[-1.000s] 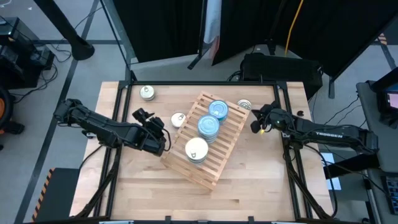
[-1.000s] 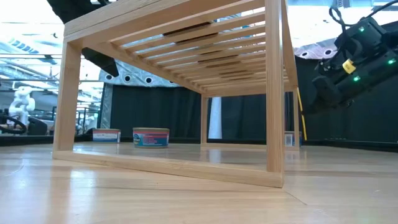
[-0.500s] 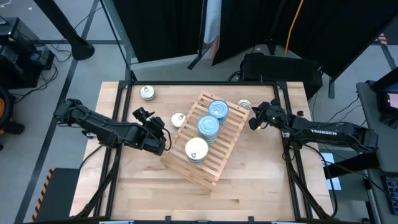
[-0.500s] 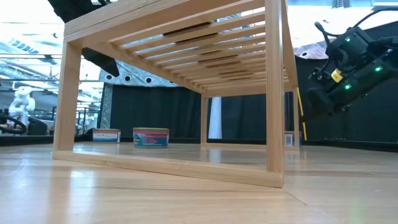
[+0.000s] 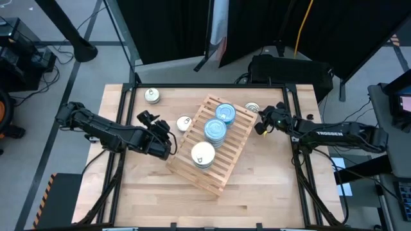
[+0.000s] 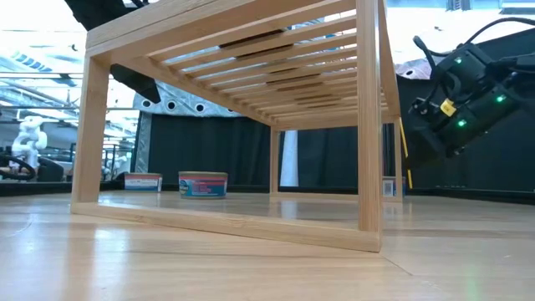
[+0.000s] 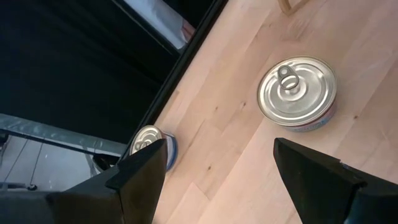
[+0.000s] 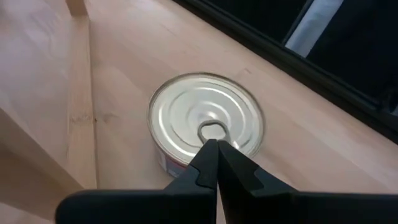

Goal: Stack canned seafood by type on shelf
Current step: Stack the blue-pink tuna can on top of the other blue-pink tuna can on the shelf

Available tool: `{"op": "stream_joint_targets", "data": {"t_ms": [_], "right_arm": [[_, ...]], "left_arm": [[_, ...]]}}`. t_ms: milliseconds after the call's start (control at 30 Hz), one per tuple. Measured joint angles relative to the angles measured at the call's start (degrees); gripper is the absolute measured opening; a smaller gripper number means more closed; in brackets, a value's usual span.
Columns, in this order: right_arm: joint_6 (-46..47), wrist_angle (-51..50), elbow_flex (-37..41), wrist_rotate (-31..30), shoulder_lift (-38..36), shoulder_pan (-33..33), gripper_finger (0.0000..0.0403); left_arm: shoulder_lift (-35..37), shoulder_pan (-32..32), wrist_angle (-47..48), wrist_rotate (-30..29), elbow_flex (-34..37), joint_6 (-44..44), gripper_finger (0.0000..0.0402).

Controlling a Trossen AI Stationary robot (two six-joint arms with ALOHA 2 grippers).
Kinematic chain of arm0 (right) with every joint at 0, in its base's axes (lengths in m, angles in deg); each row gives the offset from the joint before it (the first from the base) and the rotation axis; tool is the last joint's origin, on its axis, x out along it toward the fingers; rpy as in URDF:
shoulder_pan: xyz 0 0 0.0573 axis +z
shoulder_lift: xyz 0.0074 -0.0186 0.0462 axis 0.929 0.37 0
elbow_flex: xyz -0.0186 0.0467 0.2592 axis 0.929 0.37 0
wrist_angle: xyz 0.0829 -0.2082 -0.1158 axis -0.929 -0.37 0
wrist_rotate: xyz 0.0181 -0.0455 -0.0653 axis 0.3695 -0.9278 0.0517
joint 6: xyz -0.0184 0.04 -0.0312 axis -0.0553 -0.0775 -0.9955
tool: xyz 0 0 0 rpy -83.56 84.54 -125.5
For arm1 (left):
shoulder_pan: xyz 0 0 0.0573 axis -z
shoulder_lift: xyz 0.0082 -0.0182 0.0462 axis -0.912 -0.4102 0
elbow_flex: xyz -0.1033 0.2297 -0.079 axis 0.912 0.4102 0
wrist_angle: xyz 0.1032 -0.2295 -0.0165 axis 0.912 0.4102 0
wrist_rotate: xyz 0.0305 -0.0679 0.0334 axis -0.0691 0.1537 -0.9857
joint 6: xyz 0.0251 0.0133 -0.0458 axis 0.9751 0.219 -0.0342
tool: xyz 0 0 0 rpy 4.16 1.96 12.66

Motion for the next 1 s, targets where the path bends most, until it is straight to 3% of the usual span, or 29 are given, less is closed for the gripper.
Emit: {"op": "stream_joint_targets", "data": {"t_ms": [433, 1000], "right_arm": [[-0.66, 4.35, -0.02, 0.24, 6.45, 0.0, 0.0], [1.65, 2.23, -0.22, 0.24, 6.65, 0.02, 0.0]], "left_arm": [[0.0, 0.0, 0.0, -0.07, 0.0, 0.0, 0.0301], [0.0, 0.04, 0.04, 0.57, 0.0, -0.37, 0.0301]]}}
